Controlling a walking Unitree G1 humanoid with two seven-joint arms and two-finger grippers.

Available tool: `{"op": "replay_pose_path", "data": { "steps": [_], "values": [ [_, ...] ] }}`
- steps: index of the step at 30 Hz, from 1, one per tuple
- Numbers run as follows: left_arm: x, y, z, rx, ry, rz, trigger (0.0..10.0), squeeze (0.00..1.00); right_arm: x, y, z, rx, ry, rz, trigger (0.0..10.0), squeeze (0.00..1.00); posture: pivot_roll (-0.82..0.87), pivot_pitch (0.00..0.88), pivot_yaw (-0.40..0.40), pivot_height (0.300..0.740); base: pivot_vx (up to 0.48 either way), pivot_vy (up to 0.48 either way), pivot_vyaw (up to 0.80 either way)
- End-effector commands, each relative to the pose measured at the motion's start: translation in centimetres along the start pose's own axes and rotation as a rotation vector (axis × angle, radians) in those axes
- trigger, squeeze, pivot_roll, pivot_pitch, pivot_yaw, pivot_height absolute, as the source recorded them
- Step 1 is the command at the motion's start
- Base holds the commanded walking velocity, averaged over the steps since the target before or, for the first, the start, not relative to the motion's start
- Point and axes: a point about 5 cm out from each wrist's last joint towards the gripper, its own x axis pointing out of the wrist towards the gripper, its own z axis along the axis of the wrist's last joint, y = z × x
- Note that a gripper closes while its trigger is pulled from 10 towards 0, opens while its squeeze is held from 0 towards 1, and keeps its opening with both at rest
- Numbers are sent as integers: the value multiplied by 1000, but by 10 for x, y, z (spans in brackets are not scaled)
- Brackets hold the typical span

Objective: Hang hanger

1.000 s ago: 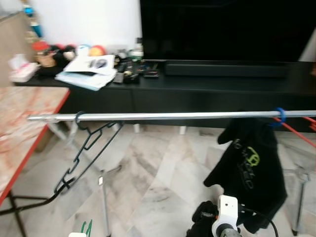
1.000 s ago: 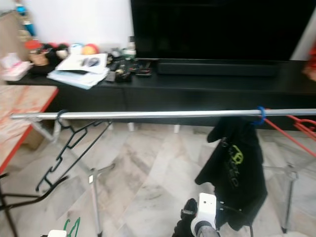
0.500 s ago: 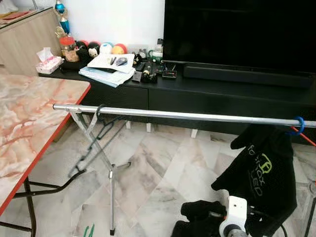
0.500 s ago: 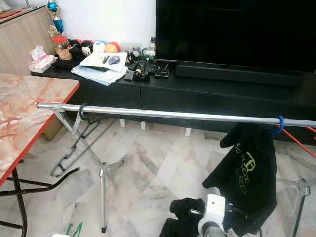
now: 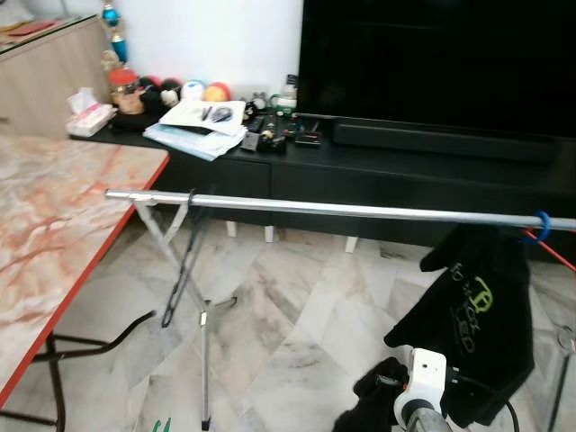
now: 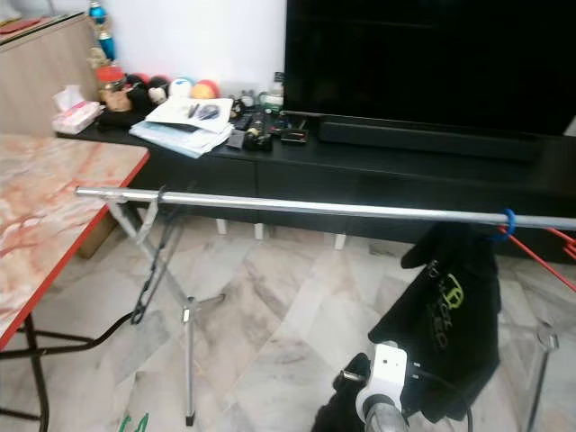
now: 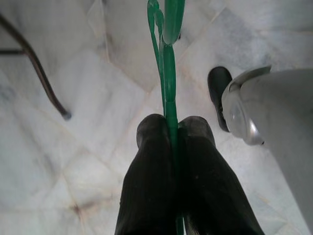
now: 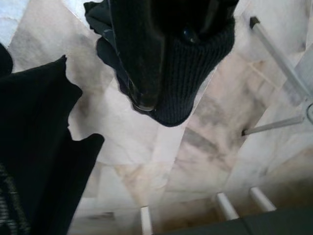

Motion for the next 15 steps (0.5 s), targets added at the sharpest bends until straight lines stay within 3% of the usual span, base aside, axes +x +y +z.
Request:
{"op": "replay_pose_path", "data": {
  "steps": [1,10,15],
  "values": [
    [-1,0,-3,12,7,-5,10000,0,2,-1,7,16,-32,-9,10000,0,53,103,-7,740,0,0,-800],
    [-1,-1,-3,10,5,-6,10000,0,2,2,8,7,-43,-1,10000,0,57,105,-9,740,0,0,-89],
    [-1,-1,-4,8,9,-6,10000,0,2,3,8,7,-48,1,10000,0,56,106,-9,740,-280,0,0]
  ]
}}
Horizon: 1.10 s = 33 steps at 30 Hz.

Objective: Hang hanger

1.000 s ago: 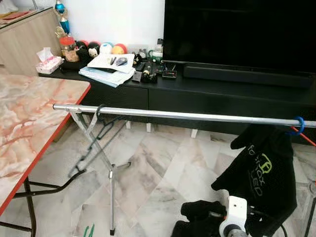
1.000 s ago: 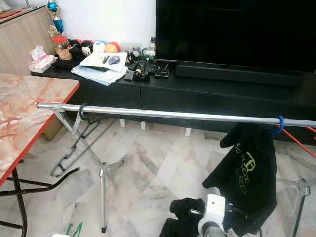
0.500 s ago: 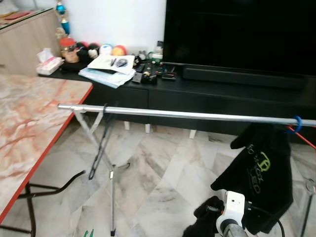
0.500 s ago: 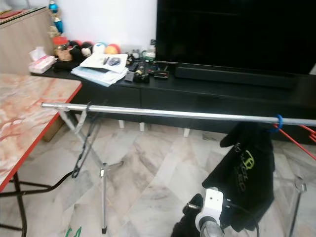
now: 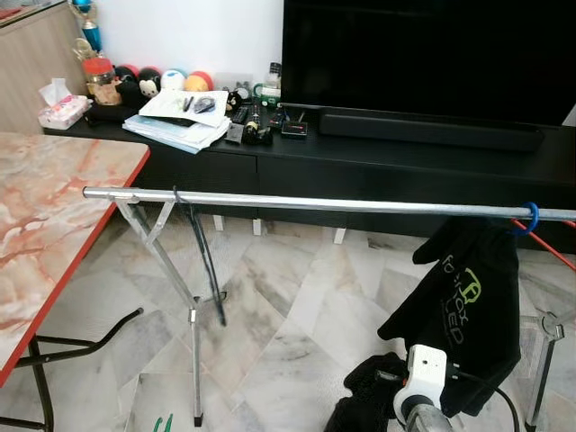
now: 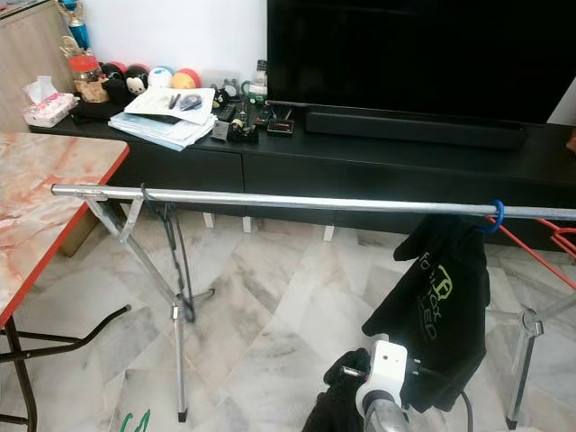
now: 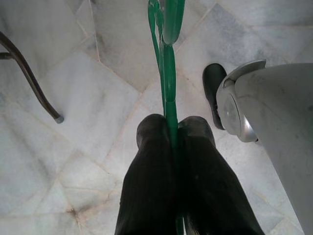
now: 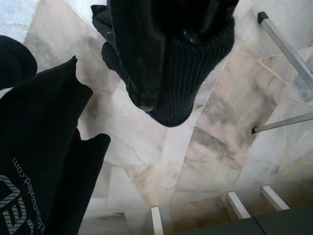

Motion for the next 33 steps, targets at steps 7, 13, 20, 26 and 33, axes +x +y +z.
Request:
{"op": "replay_pose_path", "data": {
  "steps": [7,13,20,26,33],
  "values": [
    [-1,-1,-6,10,18,-5,10000,0,0,-1,3,27,-22,-12,10000,0,55,107,-9,740,-306,0,0],
    [-2,-1,-7,11,20,-6,10000,0,0,0,3,35,-22,-12,10000,0,58,107,-9,740,-314,0,0],
    [-2,-1,-8,11,25,-7,10000,0,1,0,4,31,-24,-11,10000,0,58,106,-8,740,-316,0,0],
    [-2,-2,-8,14,22,-9,10000,0,1,0,4,31,-25,-11,10000,0,58,102,-7,740,-317,0,0],
    [-2,-2,-7,14,22,-8,10000,0,1,-1,4,30,-27,-12,10000,0,57,101,-7,740,-317,0,0]
  ]
}}
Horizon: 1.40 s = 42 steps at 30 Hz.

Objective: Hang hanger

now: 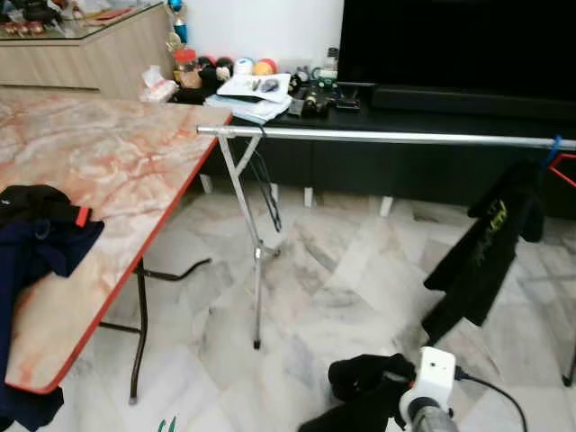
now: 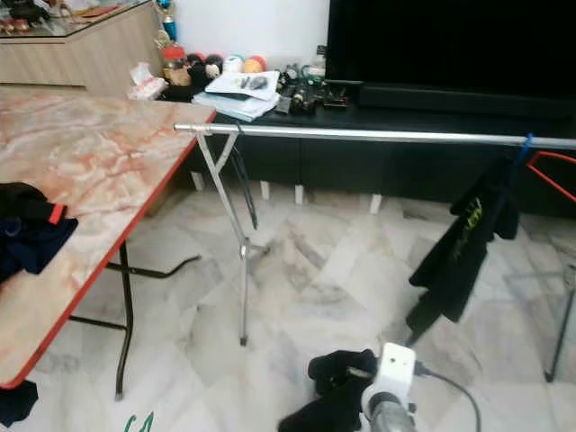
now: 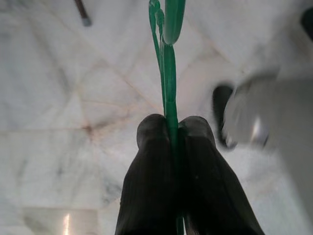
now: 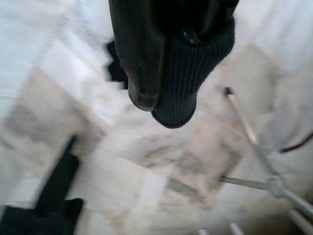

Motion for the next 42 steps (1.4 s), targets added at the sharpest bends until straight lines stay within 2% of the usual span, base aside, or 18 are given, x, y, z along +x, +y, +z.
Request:
{"op": "replay_pose_path", "data": {
  "steps": [1,11,18,42],
  "values": [
    [-3,2,-10,14,30,2,10000,0,1,10,2,12,-15,23,10000,0,58,100,-7,740,-319,0,0],
    [-2,2,-10,14,30,0,10000,0,1,11,2,16,-9,24,10000,0,56,92,-6,740,-319,0,0],
    [-2,2,-9,13,31,-1,10000,0,2,11,2,20,-4,25,10000,0,58,96,-8,740,-318,0,-779],
    [-3,3,-12,10,38,3,10000,0,1,12,0,10,3,29,10000,0,62,108,-8,740,-320,0,0]
  ]
}}
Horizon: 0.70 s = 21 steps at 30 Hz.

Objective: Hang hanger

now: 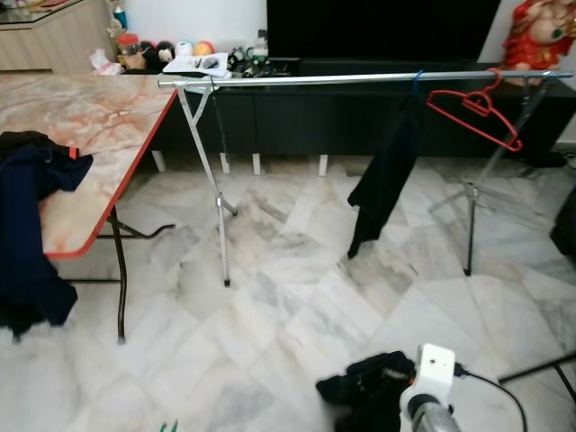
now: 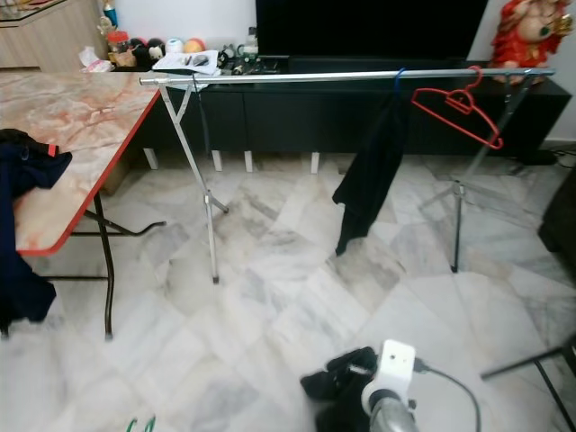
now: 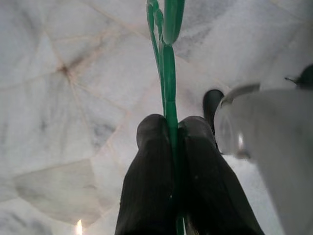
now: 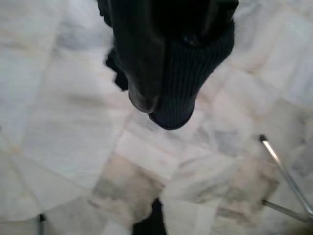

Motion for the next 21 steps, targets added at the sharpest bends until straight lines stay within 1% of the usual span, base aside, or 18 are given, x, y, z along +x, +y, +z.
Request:
{"op": "replay_pose_path", "data": {
  "steps": [1,12,17,20,21],
  "values": [
    [-3,3,-12,10,36,3,10000,0,0,8,-1,12,0,20,10000,0,62,108,-8,740,-322,0,0],
    [-3,3,-13,13,38,2,10000,0,0,8,-2,13,1,17,10000,0,61,113,-8,740,-321,0,0],
    [-2,4,-7,20,6,22,10000,0,0,8,-1,12,-1,20,10000,0,63,113,-9,740,0,0,0],
    [0,8,16,12,-119,42,10000,0,2,8,3,12,-13,24,10000,0,62,113,-11,740,0,0,0],
    [1,9,27,29,-171,40,10000,0,2,8,5,12,-18,25,10000,0,65,112,-12,740,0,0,0]
  ]
}}
